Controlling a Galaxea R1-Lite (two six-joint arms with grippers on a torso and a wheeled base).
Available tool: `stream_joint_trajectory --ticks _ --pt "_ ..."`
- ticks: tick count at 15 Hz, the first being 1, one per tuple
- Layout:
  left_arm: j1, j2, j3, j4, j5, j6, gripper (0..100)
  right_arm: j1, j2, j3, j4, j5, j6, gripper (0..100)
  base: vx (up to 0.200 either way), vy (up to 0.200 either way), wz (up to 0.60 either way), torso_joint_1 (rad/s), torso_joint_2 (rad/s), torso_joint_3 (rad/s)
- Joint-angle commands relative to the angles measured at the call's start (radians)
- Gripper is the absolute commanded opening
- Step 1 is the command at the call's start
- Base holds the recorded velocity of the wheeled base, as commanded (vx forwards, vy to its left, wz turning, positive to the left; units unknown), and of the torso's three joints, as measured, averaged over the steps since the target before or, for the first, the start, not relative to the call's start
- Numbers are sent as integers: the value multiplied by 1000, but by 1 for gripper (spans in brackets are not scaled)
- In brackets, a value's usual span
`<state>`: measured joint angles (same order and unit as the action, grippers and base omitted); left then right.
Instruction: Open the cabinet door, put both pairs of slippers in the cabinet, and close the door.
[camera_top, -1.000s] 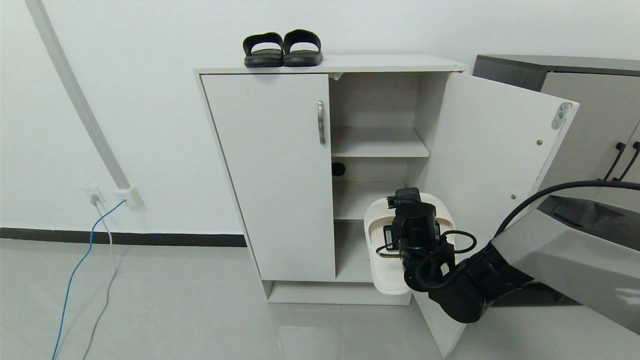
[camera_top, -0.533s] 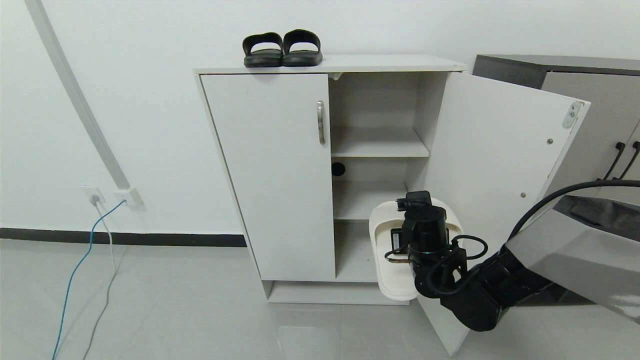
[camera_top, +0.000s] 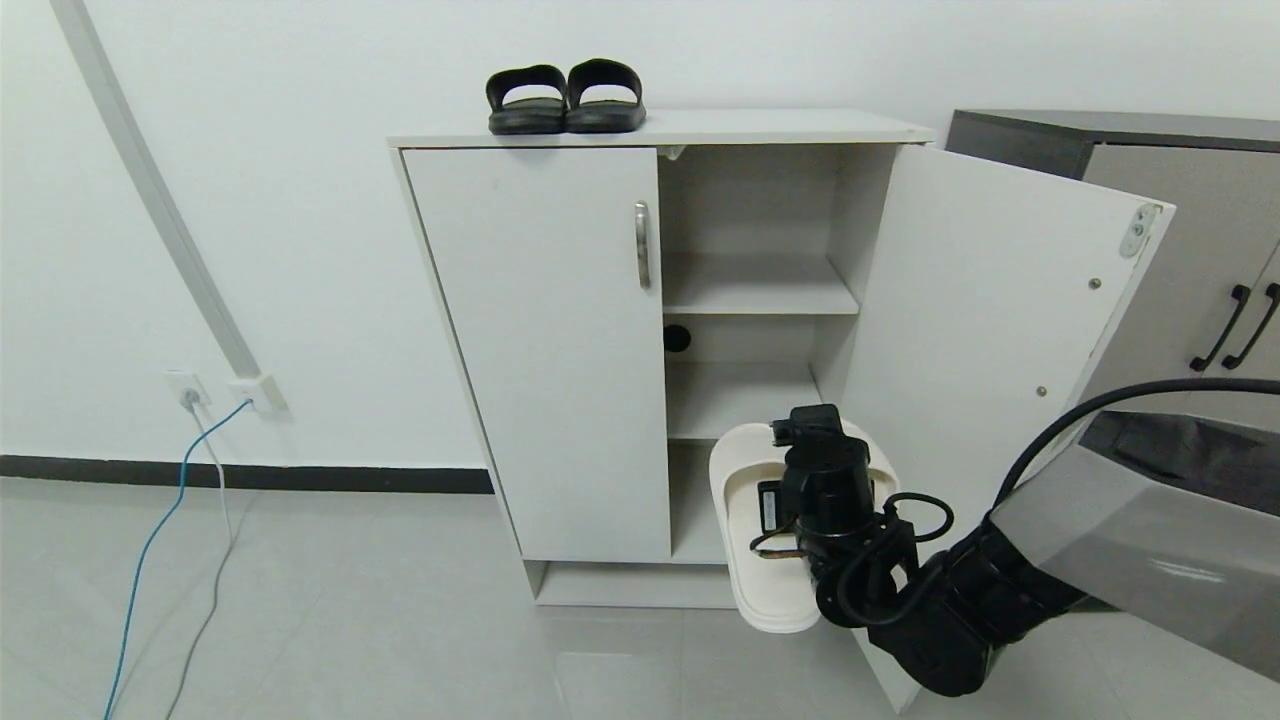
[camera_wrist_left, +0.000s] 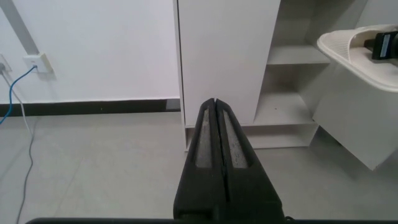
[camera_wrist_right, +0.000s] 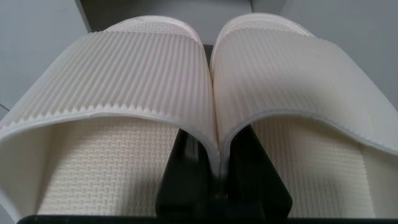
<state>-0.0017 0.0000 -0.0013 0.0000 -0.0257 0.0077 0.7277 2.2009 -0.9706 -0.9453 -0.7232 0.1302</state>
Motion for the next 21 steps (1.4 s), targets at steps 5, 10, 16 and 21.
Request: stream_joint_trajectory --ticks 5,10,16,21 --pt "0 2 0 0 0 0 0 -54 25 -3 -6 28 -27 0 0 0 0 0 0 0" --pt "2 2 0 0 0 -2 0 -142 25 0 -12 67 -40 0 0 0 0 0 0 0" --pt "0 2 0 0 1 -2 0 -160 26 -2 -12 68 -40 0 0 0 0 0 0 0" --pt "0 2 0 0 0 -2 0 -86 22 -2 -16 68 -29 0 0 0 0 0 0 0"
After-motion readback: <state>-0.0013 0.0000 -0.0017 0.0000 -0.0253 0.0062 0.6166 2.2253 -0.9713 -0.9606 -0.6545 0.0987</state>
